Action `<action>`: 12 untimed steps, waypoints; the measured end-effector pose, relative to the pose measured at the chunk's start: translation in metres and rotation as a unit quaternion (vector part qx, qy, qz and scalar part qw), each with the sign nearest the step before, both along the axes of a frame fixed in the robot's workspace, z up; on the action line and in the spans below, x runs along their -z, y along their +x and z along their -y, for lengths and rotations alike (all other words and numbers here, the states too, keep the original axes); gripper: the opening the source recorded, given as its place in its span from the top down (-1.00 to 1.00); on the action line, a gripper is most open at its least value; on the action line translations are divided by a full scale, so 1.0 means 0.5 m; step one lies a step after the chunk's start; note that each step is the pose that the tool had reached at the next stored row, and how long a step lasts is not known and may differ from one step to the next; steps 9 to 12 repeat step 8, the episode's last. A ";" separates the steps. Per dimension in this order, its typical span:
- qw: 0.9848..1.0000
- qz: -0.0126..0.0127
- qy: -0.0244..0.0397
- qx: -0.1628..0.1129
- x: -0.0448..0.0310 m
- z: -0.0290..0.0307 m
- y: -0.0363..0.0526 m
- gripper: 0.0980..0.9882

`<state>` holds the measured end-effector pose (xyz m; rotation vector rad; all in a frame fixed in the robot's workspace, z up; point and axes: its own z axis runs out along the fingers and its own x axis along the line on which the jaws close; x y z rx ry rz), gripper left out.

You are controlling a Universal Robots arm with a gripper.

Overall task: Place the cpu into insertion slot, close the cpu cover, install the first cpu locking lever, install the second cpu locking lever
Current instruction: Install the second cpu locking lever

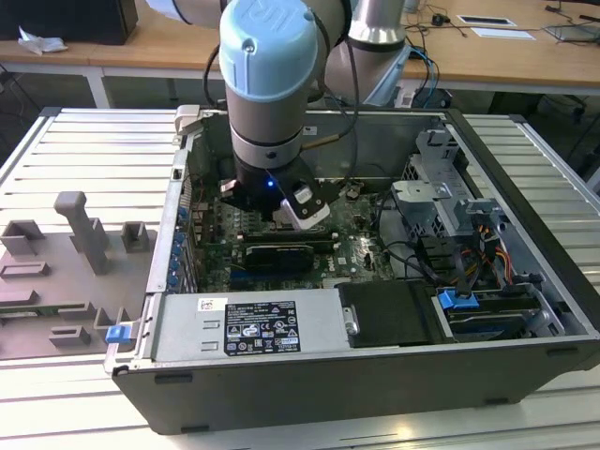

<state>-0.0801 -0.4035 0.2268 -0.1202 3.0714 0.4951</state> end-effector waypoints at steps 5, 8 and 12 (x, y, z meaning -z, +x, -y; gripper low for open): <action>1.000 0.000 0.000 0.000 -0.008 0.000 0.000 0.98; 1.000 0.000 0.000 0.000 -0.008 0.000 0.000 0.98; 1.000 0.000 0.000 0.000 -0.008 0.000 0.000 0.98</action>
